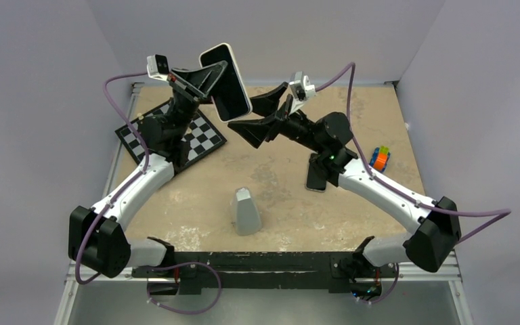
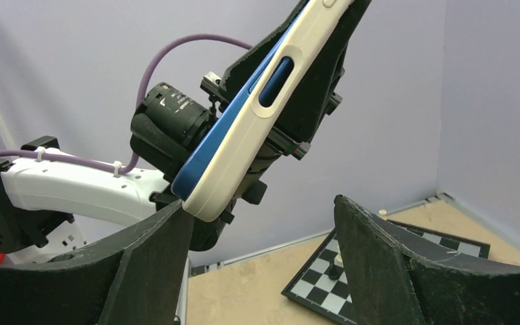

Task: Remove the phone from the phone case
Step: Remove the phone case from the phone.

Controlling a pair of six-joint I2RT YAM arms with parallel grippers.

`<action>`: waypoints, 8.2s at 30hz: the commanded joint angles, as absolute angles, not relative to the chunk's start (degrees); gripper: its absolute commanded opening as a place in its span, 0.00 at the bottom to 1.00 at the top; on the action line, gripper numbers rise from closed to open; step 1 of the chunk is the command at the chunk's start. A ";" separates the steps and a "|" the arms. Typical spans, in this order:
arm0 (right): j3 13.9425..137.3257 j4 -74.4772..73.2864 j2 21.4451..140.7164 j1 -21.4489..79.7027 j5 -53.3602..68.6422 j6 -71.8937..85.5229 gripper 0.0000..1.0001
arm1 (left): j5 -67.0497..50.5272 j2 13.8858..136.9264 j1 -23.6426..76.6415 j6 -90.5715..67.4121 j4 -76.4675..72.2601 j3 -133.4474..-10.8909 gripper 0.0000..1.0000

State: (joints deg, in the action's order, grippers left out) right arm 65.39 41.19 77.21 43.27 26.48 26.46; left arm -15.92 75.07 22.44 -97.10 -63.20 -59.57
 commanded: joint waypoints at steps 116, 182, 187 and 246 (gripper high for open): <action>69.67 42.72 77.75 38.42 54.94 49.93 0.45 | -34.16 59.51 19.86 -68.20 -21.71 -71.28 0.00; 78.32 9.20 87.76 39.90 21.53 -2.41 0.00 | -46.44 66.78 20.11 -97.25 -49.55 -76.00 0.00; 78.02 5.97 86.68 41.17 15.97 -13.28 0.00 | -45.97 68.48 20.30 -102.62 -53.24 -75.94 0.00; 68.73 47.37 80.51 39.44 54.13 49.95 0.42 | -31.72 59.97 20.30 -65.30 -22.13 -68.56 0.00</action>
State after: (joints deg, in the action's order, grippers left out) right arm 65.98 47.90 81.28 38.98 53.60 51.66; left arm -32.27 62.11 20.64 -66.32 -19.05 -67.24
